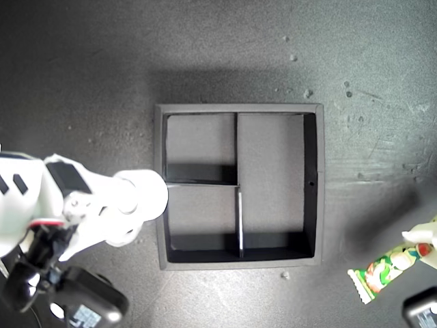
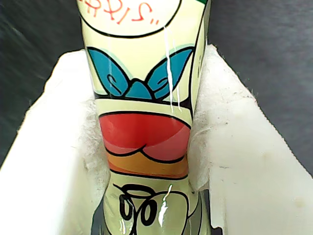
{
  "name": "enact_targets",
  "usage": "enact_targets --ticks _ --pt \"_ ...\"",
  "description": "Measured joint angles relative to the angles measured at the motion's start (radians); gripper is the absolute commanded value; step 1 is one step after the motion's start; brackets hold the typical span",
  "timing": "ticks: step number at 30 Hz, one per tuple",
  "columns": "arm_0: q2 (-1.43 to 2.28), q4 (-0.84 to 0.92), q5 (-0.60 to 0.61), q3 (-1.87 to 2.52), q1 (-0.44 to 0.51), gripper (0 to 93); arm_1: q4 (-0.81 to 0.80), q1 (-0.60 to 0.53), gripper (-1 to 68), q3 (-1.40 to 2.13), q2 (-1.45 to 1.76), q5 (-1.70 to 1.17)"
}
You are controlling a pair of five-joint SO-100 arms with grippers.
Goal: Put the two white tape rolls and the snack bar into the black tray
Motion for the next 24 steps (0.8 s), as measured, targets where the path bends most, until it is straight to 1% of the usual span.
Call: enact_targets --ticks 4,10,13,18,24 --pt "0.0 0.0 0.0 0.0 0.0 0.1 -0.021 0.06 0.0 -0.037 0.0 -0.241" --pt "-0.025 0.0 0.0 0.0 0.0 0.1 -0.133 0.12 1.0 -0.109 -0.002 -0.634" --pt "-0.06 0.0 0.0 -0.02 -0.002 0.1 -0.198 0.163 1.7 -0.14 -0.002 -0.769" --pt "-0.143 0.0 0.012 -0.094 -0.02 0.1 -0.362 0.193 1.9 -0.144 -0.008 -0.896" --pt "-0.282 0.0 0.018 -0.215 -0.009 0.1 -0.545 0.209 1.4 -0.118 -0.069 -0.928"
